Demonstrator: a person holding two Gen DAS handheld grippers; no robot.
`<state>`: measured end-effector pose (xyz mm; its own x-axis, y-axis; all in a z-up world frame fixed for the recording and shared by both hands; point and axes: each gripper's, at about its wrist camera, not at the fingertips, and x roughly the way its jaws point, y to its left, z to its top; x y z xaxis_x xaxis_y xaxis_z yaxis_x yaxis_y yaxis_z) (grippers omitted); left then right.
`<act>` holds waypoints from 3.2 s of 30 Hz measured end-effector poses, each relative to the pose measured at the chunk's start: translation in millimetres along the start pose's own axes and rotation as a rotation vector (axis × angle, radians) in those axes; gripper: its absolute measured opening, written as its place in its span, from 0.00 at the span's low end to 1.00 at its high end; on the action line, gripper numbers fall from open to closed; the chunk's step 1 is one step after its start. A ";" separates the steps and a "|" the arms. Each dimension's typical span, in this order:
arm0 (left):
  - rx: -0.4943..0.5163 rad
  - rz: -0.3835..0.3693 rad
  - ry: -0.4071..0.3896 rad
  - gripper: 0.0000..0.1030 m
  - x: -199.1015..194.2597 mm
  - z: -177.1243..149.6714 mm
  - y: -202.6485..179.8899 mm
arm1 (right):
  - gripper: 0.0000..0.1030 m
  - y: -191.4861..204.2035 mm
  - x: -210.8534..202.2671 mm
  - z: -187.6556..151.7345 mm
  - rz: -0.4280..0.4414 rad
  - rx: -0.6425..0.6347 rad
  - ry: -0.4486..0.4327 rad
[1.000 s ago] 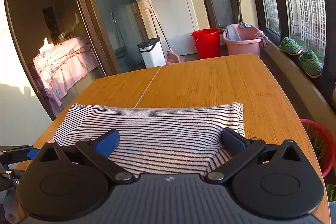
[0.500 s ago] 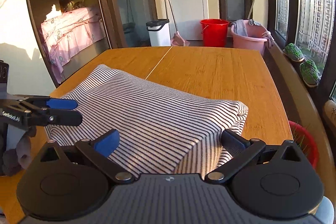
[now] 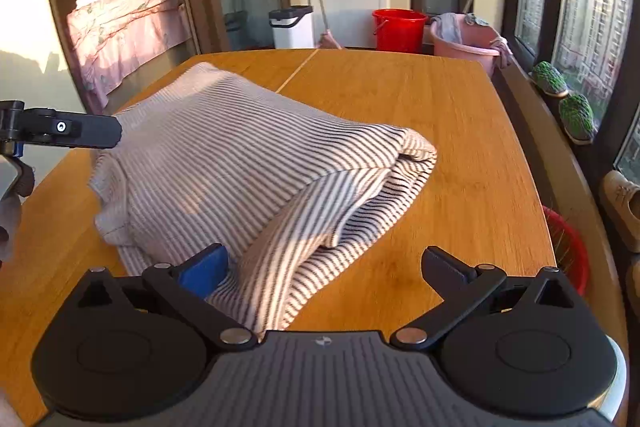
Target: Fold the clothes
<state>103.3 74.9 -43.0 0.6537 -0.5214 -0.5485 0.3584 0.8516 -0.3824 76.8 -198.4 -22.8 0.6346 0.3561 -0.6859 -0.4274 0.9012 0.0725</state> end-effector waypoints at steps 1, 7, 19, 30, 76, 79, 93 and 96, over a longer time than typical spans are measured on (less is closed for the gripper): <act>0.003 -0.019 0.010 1.00 -2.4 -4.5 -4.3 | 1.00 6.4 -4.7 0.9 0.025 -0.049 0.000; -0.079 -0.049 0.079 1.00 12.7 -21.5 3.2 | 1.00 15.7 -21.0 35.8 -0.171 -0.200 -0.143; -0.125 -0.111 0.066 1.00 10.8 -24.6 18.0 | 1.00 -17.7 61.7 54.8 -0.183 -0.118 -0.070; -0.057 -0.067 0.029 1.00 23.6 -19.1 12.2 | 1.00 -2.2 8.9 -7.5 -0.076 0.018 -0.047; 0.338 0.004 0.103 1.00 -43.0 -49.5 -37.6 | 1.00 26.5 24.5 -0.6 0.062 0.114 -0.064; 0.341 0.078 0.140 1.00 -38.9 -57.2 -34.9 | 1.00 29.4 23.4 -1.2 0.066 0.120 -0.067; 0.279 0.196 0.056 1.00 -65.1 -47.6 -11.2 | 1.00 29.7 -5.0 -8.5 0.128 0.063 -0.172; 0.153 0.182 0.008 1.00 -85.7 -37.7 6.0 | 0.88 52.7 -40.9 -10.1 0.111 -0.132 -0.301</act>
<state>24.3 122.7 -26.3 0.7117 -0.3585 -0.6042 0.3324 0.9295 -0.1600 21.8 -168.0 1.8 0.7326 0.5251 -0.4331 -0.5718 0.8199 0.0269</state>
